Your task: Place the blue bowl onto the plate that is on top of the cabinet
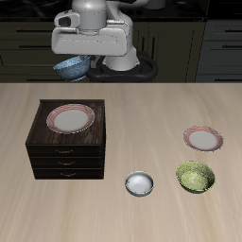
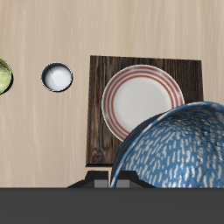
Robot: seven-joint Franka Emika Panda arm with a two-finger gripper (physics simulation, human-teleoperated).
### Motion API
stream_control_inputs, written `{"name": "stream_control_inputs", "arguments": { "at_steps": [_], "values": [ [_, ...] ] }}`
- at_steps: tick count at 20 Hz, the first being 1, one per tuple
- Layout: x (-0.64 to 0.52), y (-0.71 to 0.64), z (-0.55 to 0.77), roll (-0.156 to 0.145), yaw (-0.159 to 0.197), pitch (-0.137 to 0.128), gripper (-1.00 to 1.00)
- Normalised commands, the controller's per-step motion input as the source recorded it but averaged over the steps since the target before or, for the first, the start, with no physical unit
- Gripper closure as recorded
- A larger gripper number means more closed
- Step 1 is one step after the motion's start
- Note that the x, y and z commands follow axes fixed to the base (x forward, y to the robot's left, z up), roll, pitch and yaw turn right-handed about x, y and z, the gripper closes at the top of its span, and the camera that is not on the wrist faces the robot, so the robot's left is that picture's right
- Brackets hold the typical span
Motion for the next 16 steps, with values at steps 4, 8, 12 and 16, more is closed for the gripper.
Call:
{"name": "stream_control_inputs", "arguments": {
  "at_steps": [4, 8, 12, 16],
  "values": [
    [0.15, -0.15, -0.03, -0.021, -0.008, 0.028, 1.0],
    [0.2, 0.0, 0.05, 0.018, -0.043, 0.018, 1.0],
    [0.26, -0.05, 0.11, 0.016, -0.006, -0.007, 1.0],
    [0.16, -0.01, 0.07, 0.039, 0.027, -0.005, 1.0]
  ]
}}
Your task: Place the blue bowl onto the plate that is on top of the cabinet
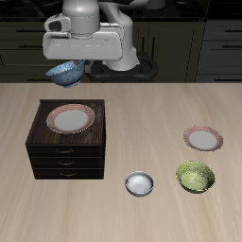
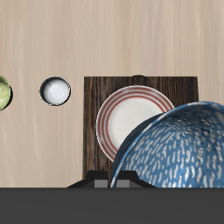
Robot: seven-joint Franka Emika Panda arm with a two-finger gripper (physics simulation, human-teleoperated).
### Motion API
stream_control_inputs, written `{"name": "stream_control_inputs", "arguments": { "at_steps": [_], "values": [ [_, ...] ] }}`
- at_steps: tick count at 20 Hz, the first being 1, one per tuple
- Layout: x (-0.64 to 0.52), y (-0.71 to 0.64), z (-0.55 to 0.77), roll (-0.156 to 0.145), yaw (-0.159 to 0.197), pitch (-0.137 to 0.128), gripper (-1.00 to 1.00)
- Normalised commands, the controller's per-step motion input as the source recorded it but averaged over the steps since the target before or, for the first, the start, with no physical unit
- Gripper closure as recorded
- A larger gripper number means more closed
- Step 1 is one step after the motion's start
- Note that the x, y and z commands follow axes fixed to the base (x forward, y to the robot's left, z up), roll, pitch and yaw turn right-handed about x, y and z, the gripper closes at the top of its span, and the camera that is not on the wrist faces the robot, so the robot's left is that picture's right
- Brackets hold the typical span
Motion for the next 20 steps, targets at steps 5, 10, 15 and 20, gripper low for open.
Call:
{"name": "stream_control_inputs", "arguments": {
  "at_steps": [5, 10, 15, 20],
  "values": [
    [0.23, 0.04, 0.03, 0.007, 0.021, 0.0, 1.0],
    [0.37, -0.14, 0.0, -0.008, -0.009, 0.01, 1.0],
    [0.16, -0.04, -0.07, -0.009, 0.005, 0.003, 1.0],
    [0.05, 0.02, -0.24, 0.004, -0.008, 0.034, 1.0]
  ]
}}
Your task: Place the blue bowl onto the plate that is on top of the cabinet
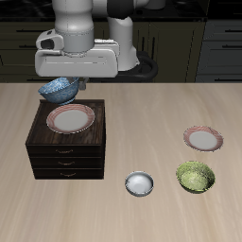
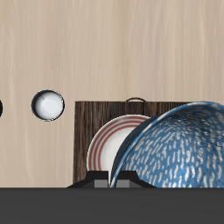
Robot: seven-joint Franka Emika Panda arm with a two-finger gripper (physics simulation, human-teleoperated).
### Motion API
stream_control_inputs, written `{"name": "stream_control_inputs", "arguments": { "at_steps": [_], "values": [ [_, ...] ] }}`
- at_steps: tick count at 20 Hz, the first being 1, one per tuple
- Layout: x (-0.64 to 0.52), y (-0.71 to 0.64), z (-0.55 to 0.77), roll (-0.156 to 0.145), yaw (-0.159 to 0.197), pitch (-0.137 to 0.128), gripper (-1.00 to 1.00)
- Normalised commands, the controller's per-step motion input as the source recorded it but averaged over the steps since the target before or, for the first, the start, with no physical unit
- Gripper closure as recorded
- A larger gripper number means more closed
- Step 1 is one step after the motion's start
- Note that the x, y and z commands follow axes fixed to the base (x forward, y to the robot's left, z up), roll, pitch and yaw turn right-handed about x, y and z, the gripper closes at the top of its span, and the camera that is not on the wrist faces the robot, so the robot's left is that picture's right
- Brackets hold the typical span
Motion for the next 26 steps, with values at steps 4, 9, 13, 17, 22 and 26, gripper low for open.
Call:
{"name": "stream_control_inputs", "arguments": {
  "at_steps": [4, 9, 13, 17, 22, 26],
  "values": [
    [-0.02, 0.01, -0.18, -0.003, 0.009, -0.002, 1.0],
    [-0.02, -0.15, -0.34, -0.036, -0.019, 0.04, 1.0],
    [-0.07, -0.11, -0.3, -0.043, -0.014, 0.041, 1.0],
    [-0.08, 0.07, -0.21, -0.002, 0.0, 0.032, 1.0],
    [-0.07, 0.05, -0.21, -0.027, 0.02, 0.055, 1.0],
    [-0.05, 0.08, -0.03, -0.039, 0.054, -0.009, -1.0]
  ]
}}
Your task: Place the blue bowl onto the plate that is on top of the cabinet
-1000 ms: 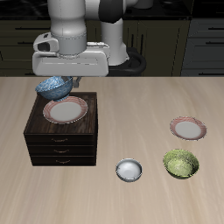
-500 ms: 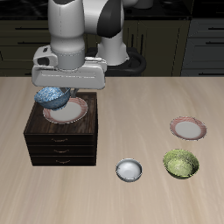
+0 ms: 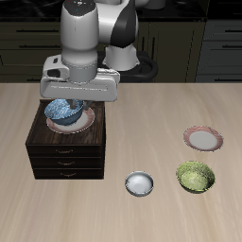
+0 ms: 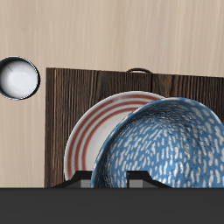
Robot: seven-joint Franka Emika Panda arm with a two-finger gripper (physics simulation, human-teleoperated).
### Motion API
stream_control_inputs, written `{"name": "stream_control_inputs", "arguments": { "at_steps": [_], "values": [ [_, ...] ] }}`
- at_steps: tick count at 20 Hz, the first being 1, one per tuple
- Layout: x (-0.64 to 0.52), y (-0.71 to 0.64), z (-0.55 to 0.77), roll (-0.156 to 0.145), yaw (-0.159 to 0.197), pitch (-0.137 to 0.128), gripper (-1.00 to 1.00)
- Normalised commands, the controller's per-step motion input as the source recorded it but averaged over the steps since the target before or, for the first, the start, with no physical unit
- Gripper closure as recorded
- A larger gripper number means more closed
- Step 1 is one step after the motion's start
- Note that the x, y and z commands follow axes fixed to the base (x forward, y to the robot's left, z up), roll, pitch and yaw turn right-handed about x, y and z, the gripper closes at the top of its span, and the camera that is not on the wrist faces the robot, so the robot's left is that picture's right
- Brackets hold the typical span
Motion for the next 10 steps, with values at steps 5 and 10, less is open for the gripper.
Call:
{"name": "stream_control_inputs", "arguments": {
  "at_steps": [5, 10],
  "values": [
    [-0.02, 0.0, 0.0, -0.01, -0.017, 0.013, -1.0],
    [-0.09, 0.06, 0.1, 0.001, 0.004, -0.019, -1.0]
  ]
}}
